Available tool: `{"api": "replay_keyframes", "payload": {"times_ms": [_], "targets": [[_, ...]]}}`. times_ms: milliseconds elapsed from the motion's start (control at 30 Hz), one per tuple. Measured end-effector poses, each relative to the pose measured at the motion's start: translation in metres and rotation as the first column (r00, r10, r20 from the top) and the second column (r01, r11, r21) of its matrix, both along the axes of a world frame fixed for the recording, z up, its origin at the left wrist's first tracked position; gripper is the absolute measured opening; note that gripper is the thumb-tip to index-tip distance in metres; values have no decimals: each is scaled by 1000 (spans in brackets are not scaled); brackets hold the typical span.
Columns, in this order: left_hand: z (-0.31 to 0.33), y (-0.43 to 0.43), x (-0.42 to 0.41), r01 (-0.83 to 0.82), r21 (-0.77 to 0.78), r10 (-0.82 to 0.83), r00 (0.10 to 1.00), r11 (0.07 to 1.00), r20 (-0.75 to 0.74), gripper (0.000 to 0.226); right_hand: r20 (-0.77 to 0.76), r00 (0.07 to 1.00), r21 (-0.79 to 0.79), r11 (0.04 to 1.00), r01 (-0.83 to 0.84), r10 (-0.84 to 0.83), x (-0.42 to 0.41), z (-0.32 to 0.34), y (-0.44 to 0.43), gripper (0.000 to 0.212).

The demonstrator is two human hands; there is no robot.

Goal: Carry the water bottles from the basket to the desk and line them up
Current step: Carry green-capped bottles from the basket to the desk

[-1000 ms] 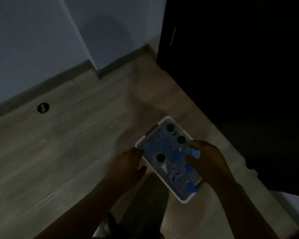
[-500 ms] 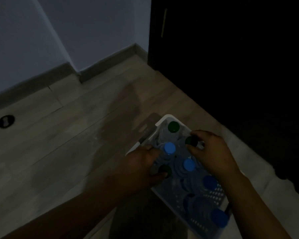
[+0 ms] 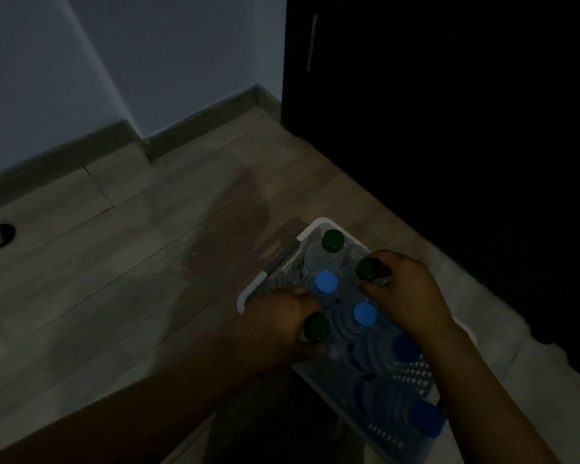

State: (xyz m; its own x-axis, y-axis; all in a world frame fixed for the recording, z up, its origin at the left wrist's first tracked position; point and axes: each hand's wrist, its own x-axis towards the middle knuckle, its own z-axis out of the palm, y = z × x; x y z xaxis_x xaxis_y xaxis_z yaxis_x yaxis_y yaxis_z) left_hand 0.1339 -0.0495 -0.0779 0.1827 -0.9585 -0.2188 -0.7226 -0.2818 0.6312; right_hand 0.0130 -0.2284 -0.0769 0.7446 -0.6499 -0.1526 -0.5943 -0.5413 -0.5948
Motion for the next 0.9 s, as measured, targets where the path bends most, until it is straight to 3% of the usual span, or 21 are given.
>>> {"api": "replay_keyframes", "payload": {"times_ms": [300, 533, 900], "targets": [[6, 0, -1, -32, 30, 33, 999, 999, -42, 32, -21, 1000, -112, 994, 9, -11, -2, -5, 1, 31], [10, 2, -2, -1, 18, 1, 1000, 1000, -13, 34, 114, 993, -176, 982, 62, -42, -8, 9, 5, 32], [67, 14, -7, -113, -143, 112, 994, 983, -8, 33, 231, 967, -152, 978, 141, -103, -14, 80, 23, 33]]}}
